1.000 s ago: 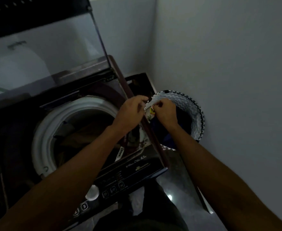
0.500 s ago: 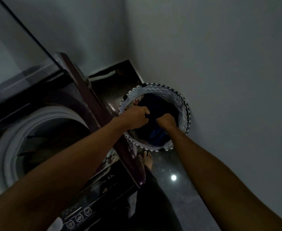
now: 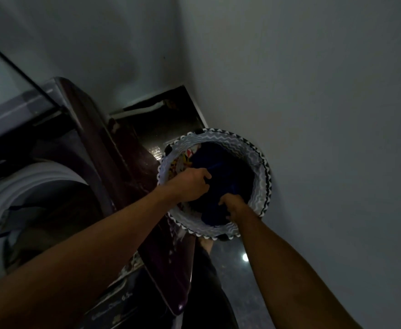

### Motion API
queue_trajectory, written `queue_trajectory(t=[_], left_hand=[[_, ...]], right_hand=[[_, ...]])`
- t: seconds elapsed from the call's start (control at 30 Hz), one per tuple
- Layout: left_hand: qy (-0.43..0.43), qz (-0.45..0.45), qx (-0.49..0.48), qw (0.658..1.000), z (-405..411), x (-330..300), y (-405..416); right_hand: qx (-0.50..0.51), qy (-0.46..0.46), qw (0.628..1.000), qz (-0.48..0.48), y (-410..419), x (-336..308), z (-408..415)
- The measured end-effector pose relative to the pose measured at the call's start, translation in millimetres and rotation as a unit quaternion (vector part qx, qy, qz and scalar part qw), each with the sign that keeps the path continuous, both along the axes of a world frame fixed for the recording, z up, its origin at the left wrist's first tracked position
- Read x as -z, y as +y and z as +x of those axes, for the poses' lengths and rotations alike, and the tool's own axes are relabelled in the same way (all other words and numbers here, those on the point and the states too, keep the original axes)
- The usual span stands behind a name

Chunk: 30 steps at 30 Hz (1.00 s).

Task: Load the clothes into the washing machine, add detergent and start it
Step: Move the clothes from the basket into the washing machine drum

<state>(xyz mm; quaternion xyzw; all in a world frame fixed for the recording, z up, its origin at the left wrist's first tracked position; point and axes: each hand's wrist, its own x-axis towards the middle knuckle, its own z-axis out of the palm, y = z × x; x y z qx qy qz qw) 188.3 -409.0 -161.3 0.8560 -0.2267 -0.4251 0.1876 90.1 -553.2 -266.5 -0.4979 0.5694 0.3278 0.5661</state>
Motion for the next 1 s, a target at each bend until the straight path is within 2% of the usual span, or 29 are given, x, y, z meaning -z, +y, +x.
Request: queue_trajectory(t=[0.13, 0.3, 0.5, 0.57, 0.6, 0.67, 0.8, 0.87, 0.93, 1.0], left_hand=[[0.001, -0.003, -0.023, 1.0, -1.6, -1.2, 3.7], [0.012, -0.009, -0.036, 0.999, -4.5, -18.6, 3.4], [0.02, -0.082, -0.066, 0.994, -11.6, -53.7, 2.0], [0.024, -0.13, -0.093, 0.987, -14.7, -67.8, 3.4], [0.056, -0.15, -0.128, 0.979, -17.3, -78.3, 4.7], [0.107, -0.163, -0.183, 0.964, -21.9, -98.2, 6.3], [0.013, -0.179, -0.213, 0.961, -24.3, -136.1, 5.4], [-0.015, -0.197, -0.213, 0.957, -24.9, -160.2, 6.5], [-0.011, -0.238, -0.223, 0.945, -25.9, -184.7, 8.6], [-0.013, -0.258, -0.212, 0.942, -25.0, -208.8, 9.2]], right_hand=[[0.204, -0.102, 0.969, -0.097, 1.8, -17.6, 15.8], [0.27, -0.137, 0.951, -0.065, 1.1, -79.4, 45.3], [0.351, -0.261, 0.894, 0.096, 14.5, -154.4, 52.7], [0.351, -0.277, 0.875, 0.189, 22.4, -185.3, 51.1], [0.36, -0.284, 0.854, 0.246, 28.3, -202.3, 49.5], [0.34, -0.31, 0.841, 0.286, 38.0, -231.7, 45.2], [0.272, -0.399, 0.856, 0.182, 30.0, -257.9, 40.1], [0.185, -0.438, 0.876, 0.084, 18.5, -263.9, 35.0], [0.067, -0.448, 0.889, -0.065, 4.8, -254.7, 24.9], [-0.082, -0.443, 0.881, -0.141, -6.4, -239.7, 9.1]])
